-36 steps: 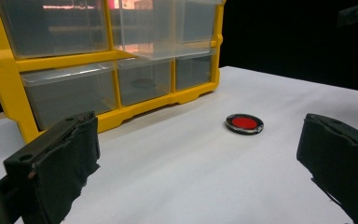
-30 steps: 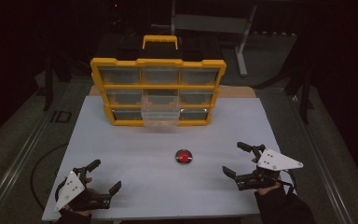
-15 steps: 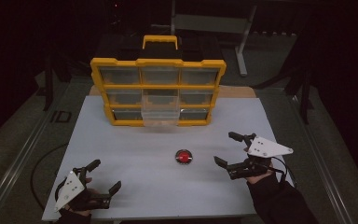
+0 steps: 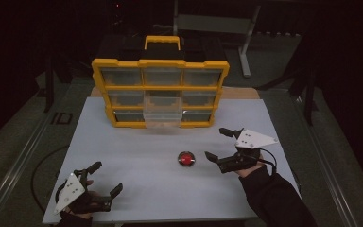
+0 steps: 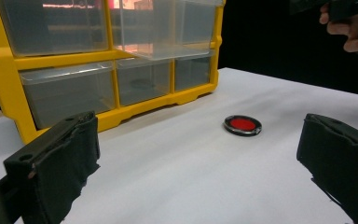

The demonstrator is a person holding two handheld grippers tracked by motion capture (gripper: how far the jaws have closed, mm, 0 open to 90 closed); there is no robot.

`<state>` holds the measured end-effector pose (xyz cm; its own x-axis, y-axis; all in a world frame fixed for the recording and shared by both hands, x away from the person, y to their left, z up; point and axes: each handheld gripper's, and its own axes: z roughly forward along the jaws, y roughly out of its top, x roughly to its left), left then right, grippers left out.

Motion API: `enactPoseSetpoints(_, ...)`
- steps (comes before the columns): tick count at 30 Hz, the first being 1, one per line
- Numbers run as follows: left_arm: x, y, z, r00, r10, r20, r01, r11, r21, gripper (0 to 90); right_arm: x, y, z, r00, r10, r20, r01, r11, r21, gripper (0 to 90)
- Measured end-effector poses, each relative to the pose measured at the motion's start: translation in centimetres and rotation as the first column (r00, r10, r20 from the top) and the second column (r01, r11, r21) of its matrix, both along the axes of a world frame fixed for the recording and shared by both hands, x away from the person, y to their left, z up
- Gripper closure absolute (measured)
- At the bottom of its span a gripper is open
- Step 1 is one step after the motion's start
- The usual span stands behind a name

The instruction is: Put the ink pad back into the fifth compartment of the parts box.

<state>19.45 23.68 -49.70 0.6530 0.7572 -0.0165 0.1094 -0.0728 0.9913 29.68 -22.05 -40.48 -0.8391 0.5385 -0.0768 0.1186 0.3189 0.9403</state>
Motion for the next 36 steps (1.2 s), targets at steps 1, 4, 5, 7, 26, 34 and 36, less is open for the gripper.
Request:
enactPoseSetpoints(1, 0.0, 0.0, 0.0, 1.0000, 0.000, 0.000, 0.000, 1.0000, 0.002, 0.0, 0.1, 0.2, -0.1, 0.9999, 0.008, -0.007, -0.008, 1.000, 0.003, 7.3)
enactPoseSetpoints(4, 0.0, 0.0, 0.0, 1.0000, 0.000, 0.001, 0.001, 1.0000, -0.002, 0.0, 0.6, 0.8, -0.6, 0.9996, 0.019, -0.022, -0.019, 1.000, 0.008, 7.3)
enactPoseSetpoints(5, 0.0, 0.0, 0.0, 1.0000, 0.000, 0.002, 0.000, 1.0000, -0.002, 0.0, 0.7, 1.0, -0.8, 0.9994, 0.020, -0.026, -0.020, 1.000, 0.008, 7.4)
enactPoseSetpoints(7, 0.0, 0.0, 0.0, 1.0000, -0.001, 0.001, 0.001, 1.0000, -0.002, 0.0, 1.0, 1.4, -1.2, 0.9989, 0.031, -0.035, -0.030, 1.000, 0.007, 7.4)
enactPoseSetpoints(26, 0.0, 0.1, 0.0, 1.0000, -0.005, -0.002, 0.005, 1.0000, -0.007, 0.0, 2.7, 4.8, -5.8, 0.9858, 0.076, -0.150, -0.085, 0.995, -0.058, 7.4)
enactPoseSetpoints(34, 0.0, 0.1, -0.1, 1.0000, -0.007, -0.003, 0.007, 0.9999, -0.009, 0.0, 3.4, 5.7, -7.5, 0.9780, 0.081, -0.192, -0.100, 0.991, -0.091, 7.4)
enactPoseSetpoints(36, 0.0, 0.1, -0.1, 1.0000, -0.007, -0.003, 0.007, 0.9999, -0.009, 0.0, 3.6, 5.8, -7.9, 0.9761, 0.080, -0.202, -0.102, 0.990, -0.100, 7.4)
